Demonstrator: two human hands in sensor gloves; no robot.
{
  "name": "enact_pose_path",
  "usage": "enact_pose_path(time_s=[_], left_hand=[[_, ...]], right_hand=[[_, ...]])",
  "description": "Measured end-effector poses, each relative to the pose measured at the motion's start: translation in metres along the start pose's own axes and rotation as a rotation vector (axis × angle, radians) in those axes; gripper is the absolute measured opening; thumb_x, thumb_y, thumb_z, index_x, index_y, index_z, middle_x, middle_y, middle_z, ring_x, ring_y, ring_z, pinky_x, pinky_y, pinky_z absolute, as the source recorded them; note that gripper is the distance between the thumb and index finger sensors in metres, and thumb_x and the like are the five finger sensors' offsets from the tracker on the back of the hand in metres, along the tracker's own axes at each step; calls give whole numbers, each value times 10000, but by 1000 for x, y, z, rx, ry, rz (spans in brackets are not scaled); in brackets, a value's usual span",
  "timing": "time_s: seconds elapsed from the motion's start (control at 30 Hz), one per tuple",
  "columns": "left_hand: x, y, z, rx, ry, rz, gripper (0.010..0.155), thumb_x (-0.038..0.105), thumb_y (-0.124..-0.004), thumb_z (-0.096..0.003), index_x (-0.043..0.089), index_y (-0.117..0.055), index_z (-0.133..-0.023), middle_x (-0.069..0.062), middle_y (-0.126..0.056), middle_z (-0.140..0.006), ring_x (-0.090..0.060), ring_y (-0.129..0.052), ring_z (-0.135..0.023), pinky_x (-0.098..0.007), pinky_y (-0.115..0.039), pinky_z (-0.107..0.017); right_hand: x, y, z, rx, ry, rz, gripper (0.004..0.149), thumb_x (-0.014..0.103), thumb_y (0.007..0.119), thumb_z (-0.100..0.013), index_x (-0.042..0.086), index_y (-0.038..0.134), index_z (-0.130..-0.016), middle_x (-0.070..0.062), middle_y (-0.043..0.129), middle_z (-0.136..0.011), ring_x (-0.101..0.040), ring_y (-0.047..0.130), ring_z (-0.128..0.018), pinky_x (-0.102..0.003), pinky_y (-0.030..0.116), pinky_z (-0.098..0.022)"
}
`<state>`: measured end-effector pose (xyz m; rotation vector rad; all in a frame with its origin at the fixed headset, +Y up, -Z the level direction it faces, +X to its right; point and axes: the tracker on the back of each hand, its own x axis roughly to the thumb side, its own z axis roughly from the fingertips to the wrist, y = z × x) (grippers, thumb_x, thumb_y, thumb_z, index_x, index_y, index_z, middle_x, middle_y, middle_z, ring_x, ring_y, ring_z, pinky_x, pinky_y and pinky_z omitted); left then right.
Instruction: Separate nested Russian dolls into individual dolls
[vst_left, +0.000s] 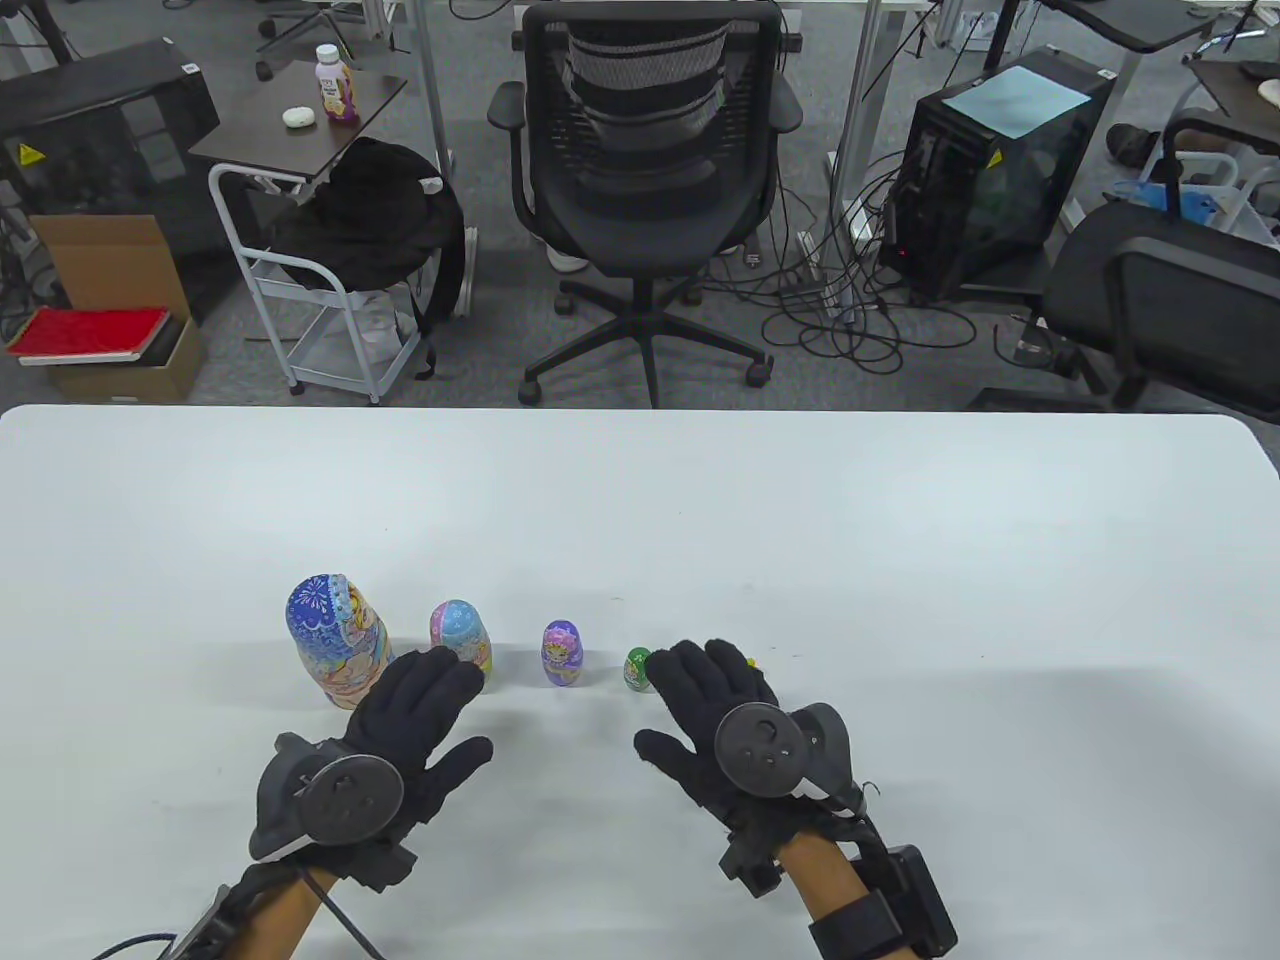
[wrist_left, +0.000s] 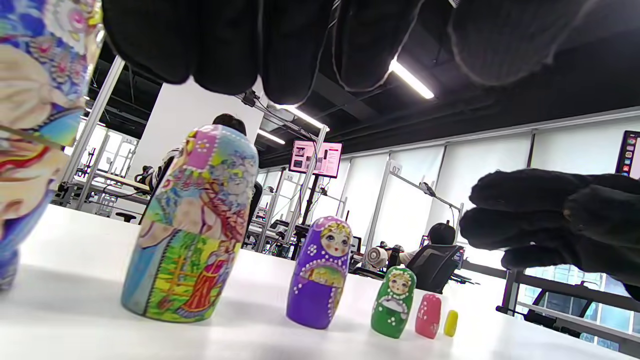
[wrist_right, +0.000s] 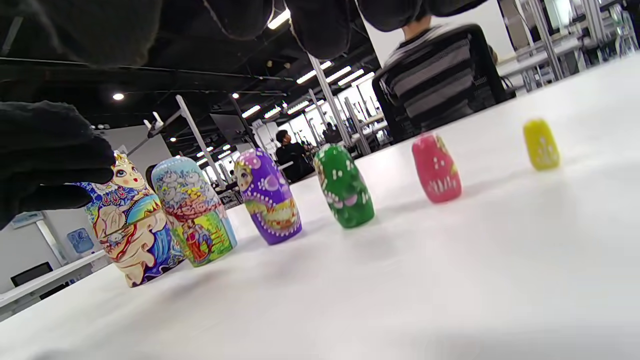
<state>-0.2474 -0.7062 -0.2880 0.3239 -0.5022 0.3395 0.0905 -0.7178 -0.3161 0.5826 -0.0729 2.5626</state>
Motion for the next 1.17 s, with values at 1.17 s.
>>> enact_pose_path(time_s=[1.17], left_hand=[[-12,-9,9,23,14,131,630,586,-629,-562,236,-606,-1085,-157,-695,-1105,-464,-722,-966,-581,-698,-670]], right_hand=[[-5,4,8,-30,-67,8,732,565,712,-496,251,491,-1119,-211,572,-1158,-487,476,-1054,-673,421,-734]])
